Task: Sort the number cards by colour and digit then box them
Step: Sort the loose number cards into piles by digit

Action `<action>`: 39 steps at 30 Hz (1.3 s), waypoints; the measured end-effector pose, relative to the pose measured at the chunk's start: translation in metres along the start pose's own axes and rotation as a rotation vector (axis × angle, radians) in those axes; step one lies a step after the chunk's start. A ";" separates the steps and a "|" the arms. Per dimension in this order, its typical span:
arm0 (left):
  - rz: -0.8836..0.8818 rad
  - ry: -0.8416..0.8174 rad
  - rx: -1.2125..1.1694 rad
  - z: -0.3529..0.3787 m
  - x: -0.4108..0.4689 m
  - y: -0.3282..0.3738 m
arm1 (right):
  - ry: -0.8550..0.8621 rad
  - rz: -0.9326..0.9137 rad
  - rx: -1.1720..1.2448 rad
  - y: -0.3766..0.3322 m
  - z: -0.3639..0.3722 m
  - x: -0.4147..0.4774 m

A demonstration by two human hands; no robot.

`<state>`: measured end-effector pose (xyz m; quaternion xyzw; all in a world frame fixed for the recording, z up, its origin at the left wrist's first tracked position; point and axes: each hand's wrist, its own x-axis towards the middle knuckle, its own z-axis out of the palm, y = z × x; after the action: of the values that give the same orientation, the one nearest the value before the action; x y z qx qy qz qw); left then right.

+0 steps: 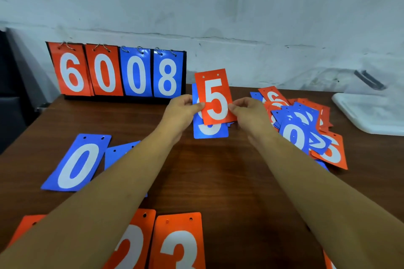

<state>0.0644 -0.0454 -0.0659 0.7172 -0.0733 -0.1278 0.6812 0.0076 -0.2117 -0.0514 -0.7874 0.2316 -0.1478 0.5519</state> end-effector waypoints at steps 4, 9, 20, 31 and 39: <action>0.004 0.056 -0.080 -0.010 -0.019 0.001 | 0.135 0.046 0.094 0.002 -0.008 -0.017; -0.013 0.065 -0.055 -0.033 -0.049 0.003 | 0.119 0.102 0.298 -0.002 -0.021 -0.056; -0.062 -0.129 -0.037 -0.031 -0.148 0.000 | -0.169 0.243 0.243 0.005 -0.019 -0.171; -0.107 0.008 0.039 -0.038 -0.206 -0.001 | -0.041 0.133 0.029 0.008 -0.063 -0.231; -0.178 0.055 -0.016 -0.039 -0.221 -0.008 | -0.015 0.165 -0.311 0.038 -0.119 -0.260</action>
<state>-0.1370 0.0538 -0.0542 0.7186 0.0105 -0.1687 0.6746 -0.2789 -0.1811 -0.0398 -0.8428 0.3113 -0.0587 0.4352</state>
